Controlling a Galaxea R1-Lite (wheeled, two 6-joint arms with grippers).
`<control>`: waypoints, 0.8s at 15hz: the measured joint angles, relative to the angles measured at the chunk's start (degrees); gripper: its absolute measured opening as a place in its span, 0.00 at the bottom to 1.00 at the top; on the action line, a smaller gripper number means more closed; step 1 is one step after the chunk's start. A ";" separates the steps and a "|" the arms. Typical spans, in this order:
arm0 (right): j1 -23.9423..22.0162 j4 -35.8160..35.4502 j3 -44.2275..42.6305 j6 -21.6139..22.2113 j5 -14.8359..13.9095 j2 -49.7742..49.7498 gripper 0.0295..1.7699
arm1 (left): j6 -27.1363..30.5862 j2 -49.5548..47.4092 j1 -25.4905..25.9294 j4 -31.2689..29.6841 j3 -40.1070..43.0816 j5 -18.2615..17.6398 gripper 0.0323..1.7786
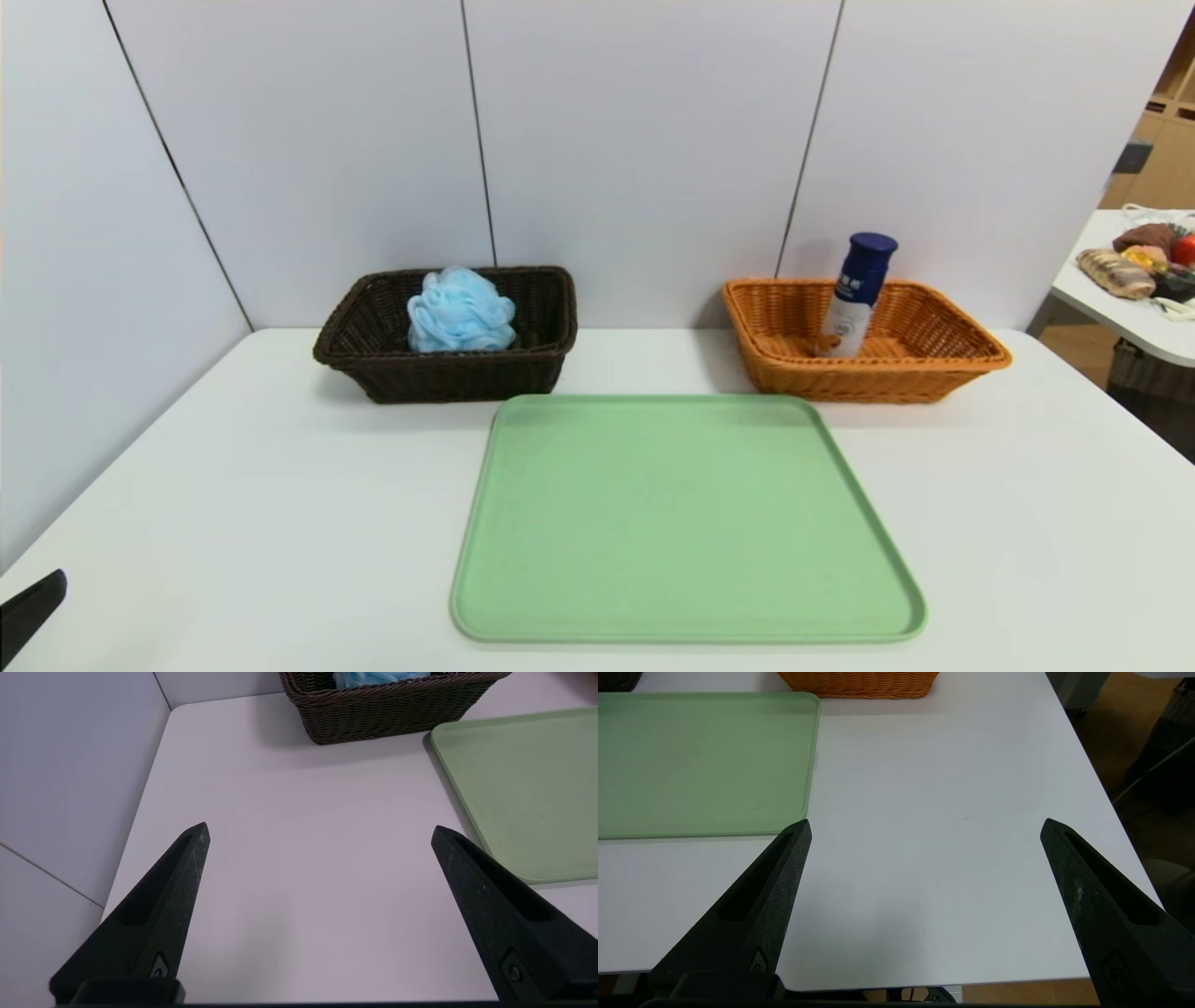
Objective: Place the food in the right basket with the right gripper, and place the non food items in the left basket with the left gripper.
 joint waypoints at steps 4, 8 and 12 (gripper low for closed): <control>-2.83 1.79 -0.49 -0.50 2.62 -2.86 0.96 | 1.11 -5.16 4.99 0.60 1.61 -0.65 0.95; -3.88 4.07 -0.74 -0.48 5.64 -4.90 0.96 | 4.47 -11.24 9.23 2.15 3.75 -1.30 0.95; -3.61 4.35 -1.49 -0.74 5.61 -5.56 0.96 | 4.88 -17.71 10.44 4.79 5.74 -1.68 0.95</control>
